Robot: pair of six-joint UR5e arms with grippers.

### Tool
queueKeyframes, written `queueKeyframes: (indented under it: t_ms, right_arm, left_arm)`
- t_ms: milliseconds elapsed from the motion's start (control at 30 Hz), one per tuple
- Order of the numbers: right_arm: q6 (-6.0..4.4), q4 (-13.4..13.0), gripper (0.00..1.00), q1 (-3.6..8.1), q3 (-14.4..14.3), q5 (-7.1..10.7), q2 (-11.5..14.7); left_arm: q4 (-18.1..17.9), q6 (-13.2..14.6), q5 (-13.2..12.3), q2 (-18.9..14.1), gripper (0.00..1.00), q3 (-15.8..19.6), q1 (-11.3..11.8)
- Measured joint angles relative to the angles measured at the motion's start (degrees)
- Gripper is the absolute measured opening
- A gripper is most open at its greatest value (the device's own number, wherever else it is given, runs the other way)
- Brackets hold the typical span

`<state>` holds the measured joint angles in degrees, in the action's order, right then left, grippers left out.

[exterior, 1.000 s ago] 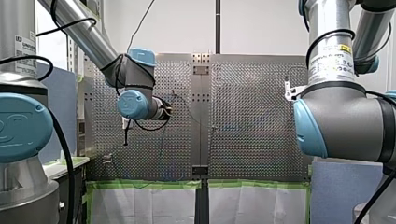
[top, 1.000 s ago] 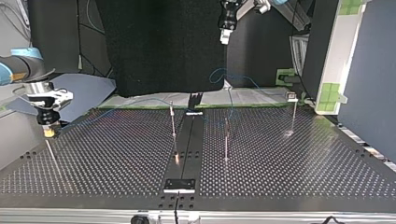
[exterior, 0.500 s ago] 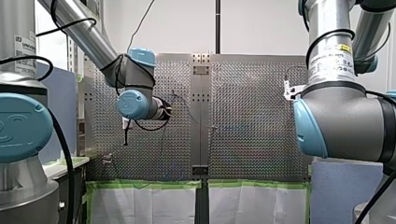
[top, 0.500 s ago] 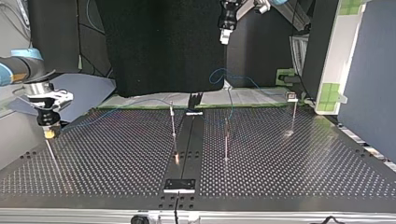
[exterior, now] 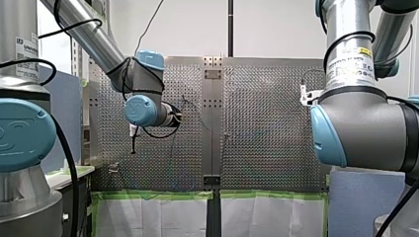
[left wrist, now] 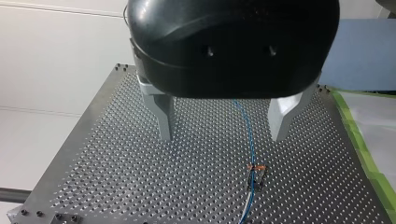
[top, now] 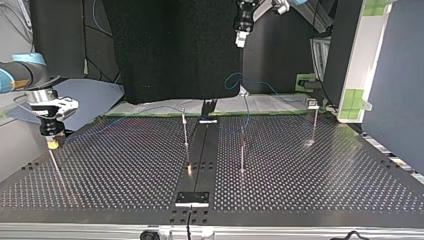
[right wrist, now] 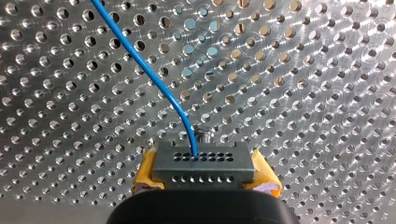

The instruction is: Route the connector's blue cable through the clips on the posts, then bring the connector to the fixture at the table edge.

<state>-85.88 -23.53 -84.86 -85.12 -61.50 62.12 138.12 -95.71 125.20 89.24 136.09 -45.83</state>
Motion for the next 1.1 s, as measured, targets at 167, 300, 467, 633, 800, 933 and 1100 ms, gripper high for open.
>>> queueKeyframes:
  t_ms: [167,300,467,633,800,933,1100]
  right_arm:
    - [-0.4,-0.21,0.06,-0.18,-0.02,-0.56,-0.02]
    - [-0.84,-0.32,0.51,-0.35,-0.02,-1.15,-0.02]
    - [-1.25,-1.23,1.0,-0.49,-0.02,-2.05,-0.1]
    - [-1.56,-1.42,1.0,-0.57,0.02,-2.84,-0.08]
    - [-2.03,-1.46,1.0,-0.61,0.0,-3.08,-0.14]
    - [-2.1,-1.39,1.0,-0.62,-0.01,-3.11,-0.18]
    - [-2.01,-1.16,1.0,-0.67,0.0,-3.06,-0.19]
  left_arm:
    - [0.05,0.0,0.0,0.01,1.0,-0.01,0.11]
    - [0.05,0.0,0.0,0.01,1.0,0.0,0.17]
    - [0.02,0.0,-0.03,0.02,1.0,0.01,0.19]
    - [0.06,0.0,-0.03,0.01,1.0,0.01,0.19]
    - [0.2,0.0,-0.01,0.0,1.0,0.02,0.18]
    - [0.32,0.0,0.0,0.0,1.0,0.02,0.1]
    - [0.47,-0.06,0.03,0.0,1.0,0.03,-0.04]
